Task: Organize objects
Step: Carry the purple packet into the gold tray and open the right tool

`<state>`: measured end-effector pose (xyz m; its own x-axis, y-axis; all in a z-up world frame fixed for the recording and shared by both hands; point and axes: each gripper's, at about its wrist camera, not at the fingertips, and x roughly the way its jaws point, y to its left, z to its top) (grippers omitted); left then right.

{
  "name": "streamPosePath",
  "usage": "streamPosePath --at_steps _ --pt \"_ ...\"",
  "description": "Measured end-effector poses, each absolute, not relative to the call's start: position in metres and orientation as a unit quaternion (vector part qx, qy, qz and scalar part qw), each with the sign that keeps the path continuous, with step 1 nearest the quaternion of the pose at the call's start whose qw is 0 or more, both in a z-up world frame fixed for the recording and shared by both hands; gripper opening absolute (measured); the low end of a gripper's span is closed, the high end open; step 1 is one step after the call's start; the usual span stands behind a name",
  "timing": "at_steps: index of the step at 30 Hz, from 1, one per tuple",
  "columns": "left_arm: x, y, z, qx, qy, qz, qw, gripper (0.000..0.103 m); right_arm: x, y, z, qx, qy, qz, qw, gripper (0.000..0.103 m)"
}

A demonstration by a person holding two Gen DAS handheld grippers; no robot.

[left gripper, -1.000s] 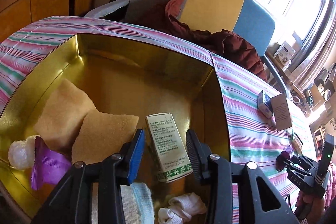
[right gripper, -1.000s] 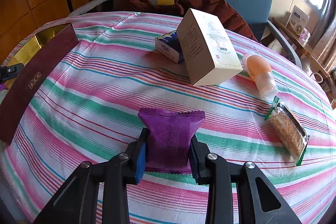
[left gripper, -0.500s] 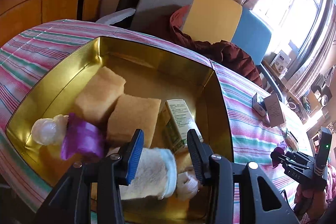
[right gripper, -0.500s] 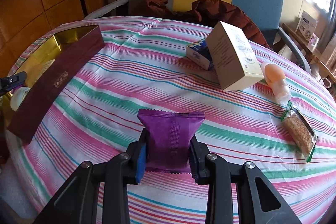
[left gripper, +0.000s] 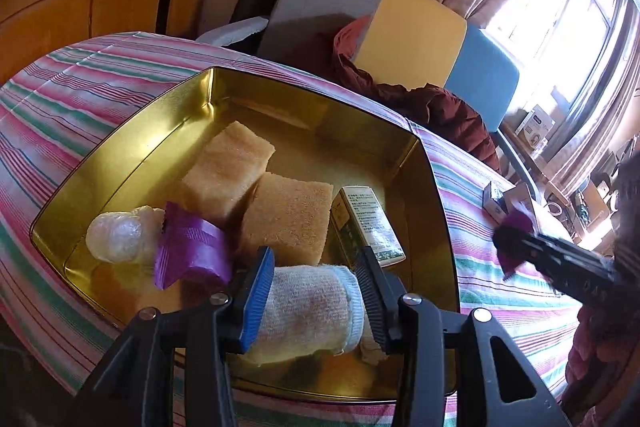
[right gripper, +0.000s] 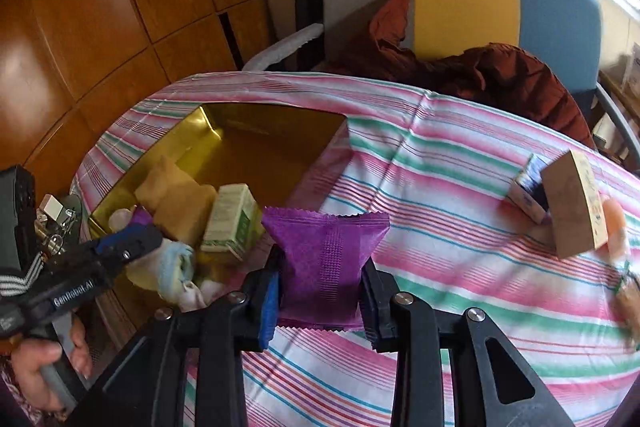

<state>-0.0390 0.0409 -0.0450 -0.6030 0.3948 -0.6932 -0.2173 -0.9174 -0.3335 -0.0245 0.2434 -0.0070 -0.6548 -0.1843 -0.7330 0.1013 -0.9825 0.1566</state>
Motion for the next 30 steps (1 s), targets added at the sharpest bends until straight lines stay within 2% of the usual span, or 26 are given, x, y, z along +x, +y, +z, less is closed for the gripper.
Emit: streamPosePath --at_steps 6,14,16,18,21,24,30 --pt "-0.040 0.035 -0.045 -0.413 -0.120 0.887 0.167 0.043 -0.062 0.206 -0.006 0.414 -0.049 -0.904 0.089 0.034" --pt "-0.043 0.026 -0.042 -0.410 -0.142 0.887 0.158 0.043 -0.092 0.184 -0.021 0.431 0.011 -0.901 0.055 0.036" --pt "-0.043 0.026 -0.042 -0.412 -0.142 0.886 0.159 0.043 -0.094 0.184 -0.022 0.429 0.021 -0.902 0.046 0.040" --pt "-0.043 0.027 -0.042 -0.412 -0.142 0.885 0.161 0.043 -0.092 0.186 -0.020 0.419 0.023 -0.907 0.040 0.056" --pt "-0.042 0.029 -0.043 -0.414 -0.139 0.885 0.164 0.043 -0.085 0.190 -0.017 0.408 0.017 -0.912 0.040 0.065" --pt "-0.041 0.033 -0.043 -0.415 -0.135 0.884 0.167 0.043 -0.077 0.195 -0.014 0.399 0.007 -0.916 0.038 0.070" --pt "-0.036 0.040 -0.043 -0.416 -0.129 0.882 0.182 0.043 -0.062 0.211 -0.013 0.404 -0.025 -0.914 0.028 0.072"
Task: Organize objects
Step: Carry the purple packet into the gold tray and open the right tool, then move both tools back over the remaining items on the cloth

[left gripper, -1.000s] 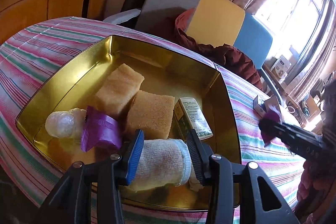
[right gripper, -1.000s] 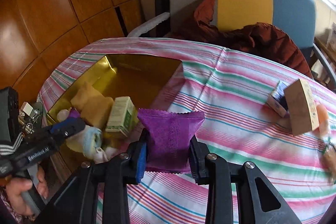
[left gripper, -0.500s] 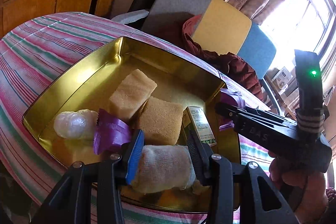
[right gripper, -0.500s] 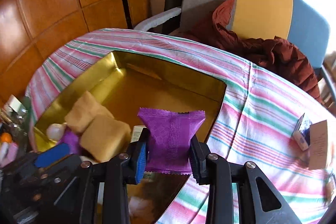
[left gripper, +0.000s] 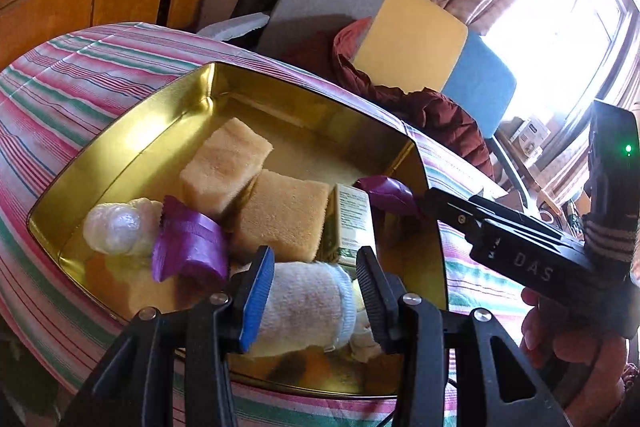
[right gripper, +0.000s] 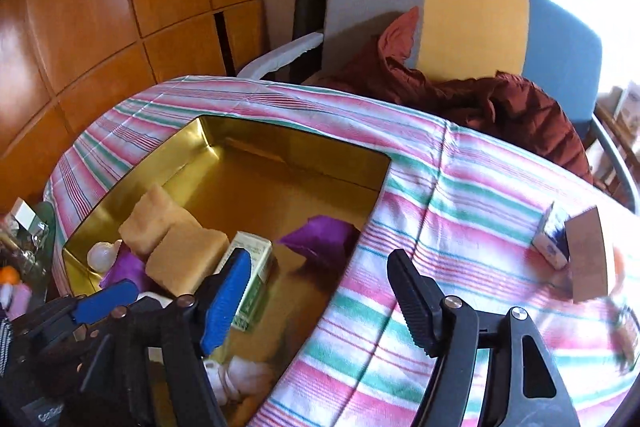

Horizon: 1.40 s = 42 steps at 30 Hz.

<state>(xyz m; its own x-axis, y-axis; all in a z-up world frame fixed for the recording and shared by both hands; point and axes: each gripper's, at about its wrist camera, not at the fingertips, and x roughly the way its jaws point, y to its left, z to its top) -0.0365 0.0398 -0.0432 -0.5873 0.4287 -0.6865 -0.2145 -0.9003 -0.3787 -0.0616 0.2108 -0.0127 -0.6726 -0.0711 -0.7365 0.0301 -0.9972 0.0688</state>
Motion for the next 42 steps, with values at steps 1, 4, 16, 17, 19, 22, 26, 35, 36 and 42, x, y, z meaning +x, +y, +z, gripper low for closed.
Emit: streamPosePath --at_steps 1,4,16,17,19,22,26,35,36,42 --pt "-0.036 0.041 -0.043 -0.416 -0.128 0.881 0.187 0.043 -0.059 0.214 -0.013 0.405 -0.030 -0.914 0.025 0.072" --pt "-0.033 0.047 -0.042 -0.415 -0.120 0.880 0.199 0.043 -0.050 0.223 -0.013 0.403 -0.042 -0.914 0.019 0.074" --pt "-0.017 0.074 -0.033 -0.402 -0.087 0.880 0.237 0.043 -0.018 0.267 -0.033 0.435 -0.053 -0.899 -0.015 0.079" --pt "-0.016 0.076 -0.032 -0.401 -0.084 0.880 0.241 0.043 -0.015 0.273 -0.038 0.440 -0.054 -0.896 -0.019 0.079" --pt "-0.013 0.080 -0.030 -0.399 -0.078 0.879 0.250 0.043 -0.007 0.285 -0.046 0.448 -0.055 -0.892 -0.027 0.079" --pt "-0.006 0.089 -0.028 -0.392 -0.067 0.877 0.269 0.043 0.006 0.308 -0.055 0.459 -0.060 -0.885 -0.044 0.080" --pt "0.008 0.106 -0.027 -0.385 -0.041 0.873 0.299 0.043 0.021 0.349 -0.063 0.466 -0.077 -0.878 -0.076 0.080" --pt "0.034 0.138 -0.024 -0.382 0.003 0.857 0.345 0.043 0.003 0.448 -0.031 0.403 -0.099 -0.898 -0.147 0.091" --pt "0.036 0.140 -0.024 -0.382 0.007 0.857 0.345 0.043 -0.004 0.456 -0.027 0.397 -0.094 -0.900 -0.153 0.091" --pt "0.039 0.138 -0.022 -0.389 0.013 0.856 0.340 0.043 -0.046 0.489 -0.023 0.409 -0.080 -0.894 -0.167 0.092"
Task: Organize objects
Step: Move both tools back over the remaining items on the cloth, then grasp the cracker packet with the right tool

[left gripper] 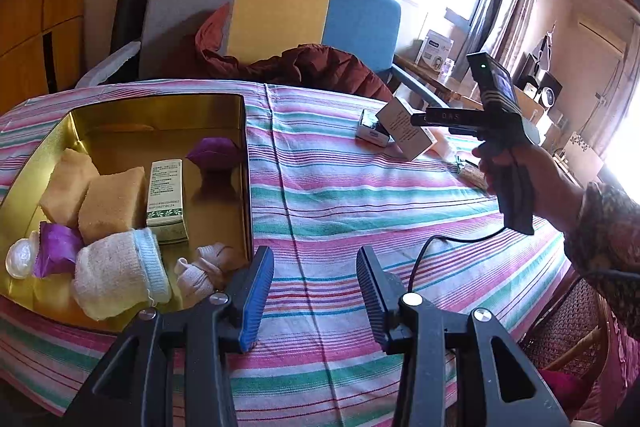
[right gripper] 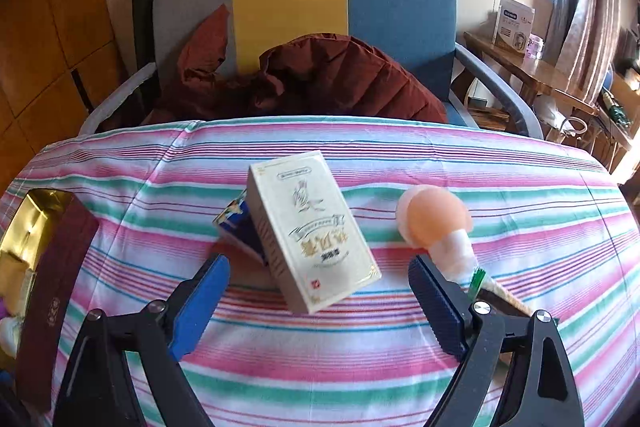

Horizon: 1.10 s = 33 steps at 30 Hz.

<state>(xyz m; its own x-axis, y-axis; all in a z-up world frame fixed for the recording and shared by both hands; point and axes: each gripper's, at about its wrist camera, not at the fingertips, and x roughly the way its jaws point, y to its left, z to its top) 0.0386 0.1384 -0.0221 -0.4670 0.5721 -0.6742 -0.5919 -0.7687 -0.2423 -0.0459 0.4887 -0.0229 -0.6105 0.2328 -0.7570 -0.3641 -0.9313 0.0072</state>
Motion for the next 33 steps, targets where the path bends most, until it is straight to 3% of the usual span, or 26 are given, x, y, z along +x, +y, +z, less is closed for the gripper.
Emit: streamPosePath --at_steps 5,7,9,11,16,18,19,20,24,29,33 --pt "0.037 0.137 -0.025 -0.396 0.018 0.856 0.332 0.043 -0.062 0.504 -0.036 -0.427 0.106 0.885 0.149 0.090" --pt "0.036 0.139 -0.026 -0.398 0.019 0.855 0.333 0.043 -0.065 0.504 -0.044 -0.438 0.123 0.881 0.131 0.082" --pt "0.037 0.142 -0.026 -0.399 0.023 0.854 0.334 0.043 -0.065 0.500 -0.052 -0.451 0.137 0.876 0.106 0.061" --pt "0.039 0.147 -0.027 -0.399 0.028 0.852 0.337 0.043 -0.060 0.490 -0.056 -0.463 0.140 0.871 0.089 0.052" --pt "0.042 0.159 -0.029 -0.401 0.040 0.846 0.348 0.043 -0.034 0.460 -0.054 -0.478 0.159 0.862 0.061 0.052" --pt "0.043 0.165 -0.030 -0.404 0.042 0.843 0.353 0.043 -0.020 0.451 -0.054 -0.479 0.178 0.859 0.037 0.056" --pt "0.044 0.167 -0.030 -0.405 0.043 0.841 0.356 0.043 -0.013 0.448 -0.053 -0.476 0.187 0.859 0.018 0.061" --pt "0.045 0.170 -0.031 -0.406 0.046 0.839 0.358 0.043 -0.005 0.447 -0.049 -0.468 0.188 0.863 0.002 0.076" --pt "0.050 0.178 -0.033 -0.406 0.059 0.837 0.363 0.043 0.024 0.469 -0.022 -0.406 0.128 0.904 0.041 0.091" --pt "0.052 0.184 -0.036 -0.413 0.060 0.833 0.362 0.043 0.033 0.550 -0.018 -0.395 0.073 0.900 0.167 0.096" --pt "0.055 0.189 -0.037 -0.416 0.069 0.831 0.362 0.043 0.041 0.606 -0.037 -0.408 0.103 0.881 0.217 0.096"
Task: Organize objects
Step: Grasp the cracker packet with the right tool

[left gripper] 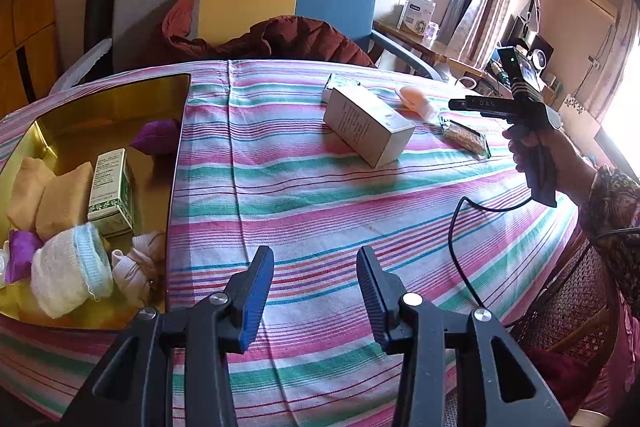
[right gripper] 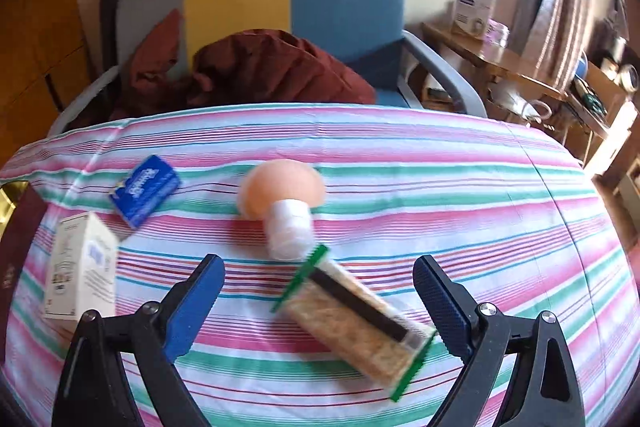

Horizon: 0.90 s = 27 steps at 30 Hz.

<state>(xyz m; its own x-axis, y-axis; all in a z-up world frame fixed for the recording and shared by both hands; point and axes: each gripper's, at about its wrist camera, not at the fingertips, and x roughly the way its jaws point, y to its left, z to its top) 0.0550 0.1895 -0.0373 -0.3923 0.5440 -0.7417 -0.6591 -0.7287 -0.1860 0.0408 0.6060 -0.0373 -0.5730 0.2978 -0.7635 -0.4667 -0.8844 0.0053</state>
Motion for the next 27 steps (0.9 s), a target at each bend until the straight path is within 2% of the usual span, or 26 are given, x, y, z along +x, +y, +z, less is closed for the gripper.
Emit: streamPosePath --at_steps 4,8,10,13,16,19,20,22,23,27 --pt "0.055 0.200 -0.041 -0.426 0.072 0.826 0.363 0.043 0.047 0.633 -0.057 -0.423 0.164 0.865 0.216 0.096" --pt "0.058 0.210 -0.042 -0.428 0.076 0.821 0.370 0.043 0.039 0.622 -0.072 -0.481 0.226 0.833 0.154 0.093" --pt "0.059 0.215 -0.042 -0.428 0.080 0.819 0.373 0.043 0.037 0.606 -0.064 -0.483 0.208 0.839 0.140 0.092" --pt "0.058 0.219 -0.044 -0.432 0.082 0.817 0.372 0.043 0.033 0.589 -0.056 -0.477 0.147 0.850 0.170 0.090" --pt "0.057 0.222 -0.045 -0.437 0.078 0.815 0.372 0.043 0.030 0.594 -0.064 -0.477 0.169 0.840 0.196 0.089" --pt "0.057 0.227 -0.045 -0.440 0.075 0.813 0.374 0.043 0.027 0.604 -0.073 -0.477 0.208 0.827 0.213 0.075" --pt "0.057 0.230 -0.045 -0.442 0.076 0.811 0.375 0.043 0.027 0.608 -0.077 -0.480 0.219 0.821 0.218 0.065" --pt "0.055 0.235 -0.045 -0.446 0.072 0.809 0.377 0.043 0.027 0.610 -0.076 -0.475 0.210 0.824 0.229 0.055" --pt "0.052 0.238 -0.045 -0.448 0.069 0.808 0.377 0.043 0.027 0.609 -0.075 -0.478 0.204 0.823 0.231 0.046" --pt "0.043 0.251 -0.043 -0.454 0.062 0.806 0.374 0.043 0.032 0.602 -0.075 -0.485 0.209 0.822 0.214 0.039"
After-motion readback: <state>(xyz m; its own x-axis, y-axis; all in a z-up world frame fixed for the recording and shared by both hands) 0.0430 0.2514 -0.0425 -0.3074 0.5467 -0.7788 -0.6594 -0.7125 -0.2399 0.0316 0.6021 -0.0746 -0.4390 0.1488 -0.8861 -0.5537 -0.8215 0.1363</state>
